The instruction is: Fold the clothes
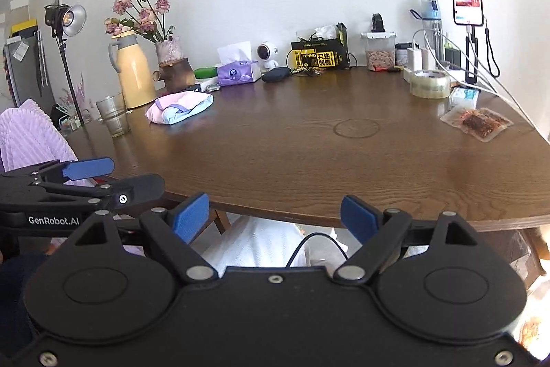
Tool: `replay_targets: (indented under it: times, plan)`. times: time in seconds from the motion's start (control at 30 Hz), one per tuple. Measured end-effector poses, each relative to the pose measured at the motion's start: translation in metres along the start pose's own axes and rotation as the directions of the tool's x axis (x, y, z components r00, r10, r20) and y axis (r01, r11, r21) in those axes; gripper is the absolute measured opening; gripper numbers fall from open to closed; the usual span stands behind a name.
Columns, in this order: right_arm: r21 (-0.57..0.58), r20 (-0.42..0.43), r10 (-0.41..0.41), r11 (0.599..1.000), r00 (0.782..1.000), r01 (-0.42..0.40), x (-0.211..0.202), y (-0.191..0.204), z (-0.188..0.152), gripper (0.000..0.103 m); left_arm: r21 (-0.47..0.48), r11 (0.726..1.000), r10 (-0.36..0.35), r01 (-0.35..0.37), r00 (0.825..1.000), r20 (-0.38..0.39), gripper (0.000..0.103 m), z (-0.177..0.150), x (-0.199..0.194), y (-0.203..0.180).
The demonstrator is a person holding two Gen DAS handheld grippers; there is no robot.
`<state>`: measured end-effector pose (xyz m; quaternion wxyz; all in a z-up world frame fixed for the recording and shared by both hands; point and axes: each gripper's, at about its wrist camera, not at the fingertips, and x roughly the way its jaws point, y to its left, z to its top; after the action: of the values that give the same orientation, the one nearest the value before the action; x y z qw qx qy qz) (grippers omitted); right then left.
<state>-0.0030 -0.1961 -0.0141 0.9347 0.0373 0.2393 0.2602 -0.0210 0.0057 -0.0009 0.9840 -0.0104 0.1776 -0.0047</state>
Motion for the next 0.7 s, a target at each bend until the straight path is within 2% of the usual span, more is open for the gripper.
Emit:
replay_targets:
  times: [0.3,0.7]
  plan:
    - [-0.057,-0.011,0.017,0.998,1.000,-0.018,0.0038,0.0085,0.0032,0.088,0.003,1.000,-0.006,0.006,1.000,0.009,0.102,0.0013,-0.0006,-0.0004]
    - [-0.058,-0.008,-0.002,0.998,1.000,0.002,0.0053,0.0086,0.0057,0.088,0.007,1.000,-0.005,0.004,1.000,0.015,0.102,0.0020,-0.0008,-0.0010]
